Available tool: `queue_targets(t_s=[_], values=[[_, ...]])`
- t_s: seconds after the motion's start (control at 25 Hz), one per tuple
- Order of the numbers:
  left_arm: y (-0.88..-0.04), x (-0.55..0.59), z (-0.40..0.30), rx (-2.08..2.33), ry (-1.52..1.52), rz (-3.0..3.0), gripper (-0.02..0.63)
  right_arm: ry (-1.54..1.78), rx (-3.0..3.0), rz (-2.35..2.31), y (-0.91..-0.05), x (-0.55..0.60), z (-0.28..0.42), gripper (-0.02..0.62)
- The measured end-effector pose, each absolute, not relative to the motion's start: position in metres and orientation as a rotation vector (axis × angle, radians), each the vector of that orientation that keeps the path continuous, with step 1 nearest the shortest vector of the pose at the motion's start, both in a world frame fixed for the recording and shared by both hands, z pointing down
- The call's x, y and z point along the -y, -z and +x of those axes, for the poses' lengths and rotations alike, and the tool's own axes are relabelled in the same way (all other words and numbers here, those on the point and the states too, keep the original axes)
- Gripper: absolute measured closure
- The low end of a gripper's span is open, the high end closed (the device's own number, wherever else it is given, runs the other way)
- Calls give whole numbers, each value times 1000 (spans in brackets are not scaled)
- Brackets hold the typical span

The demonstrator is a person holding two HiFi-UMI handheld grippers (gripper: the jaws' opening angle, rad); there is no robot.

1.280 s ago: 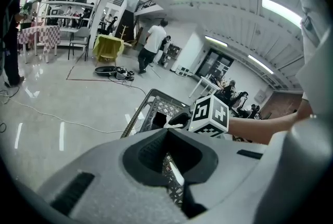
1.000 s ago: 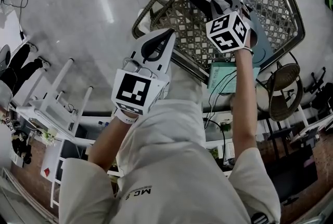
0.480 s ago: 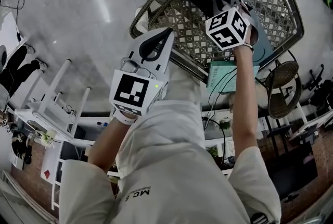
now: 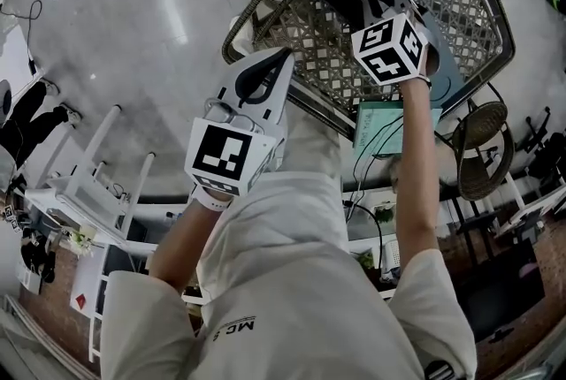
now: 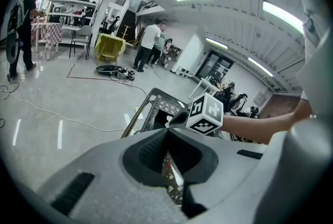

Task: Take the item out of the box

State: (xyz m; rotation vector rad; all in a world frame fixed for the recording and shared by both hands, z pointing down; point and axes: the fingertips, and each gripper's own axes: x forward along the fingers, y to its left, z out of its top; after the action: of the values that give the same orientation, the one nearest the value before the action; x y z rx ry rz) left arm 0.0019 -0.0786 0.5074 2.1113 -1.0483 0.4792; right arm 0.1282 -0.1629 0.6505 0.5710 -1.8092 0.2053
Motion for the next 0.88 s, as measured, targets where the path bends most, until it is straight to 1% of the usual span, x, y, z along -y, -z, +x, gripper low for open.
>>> queue_targets(t_s=[0.48, 0.88], values=[[-479, 79, 1, 1025, -475, 2193, 581, -136, 1869, 745, -592, 157, 122, 578], [-438, 83, -6, 1041, -466, 2279, 582, -121, 1942, 940, -516, 141, 120, 578]])
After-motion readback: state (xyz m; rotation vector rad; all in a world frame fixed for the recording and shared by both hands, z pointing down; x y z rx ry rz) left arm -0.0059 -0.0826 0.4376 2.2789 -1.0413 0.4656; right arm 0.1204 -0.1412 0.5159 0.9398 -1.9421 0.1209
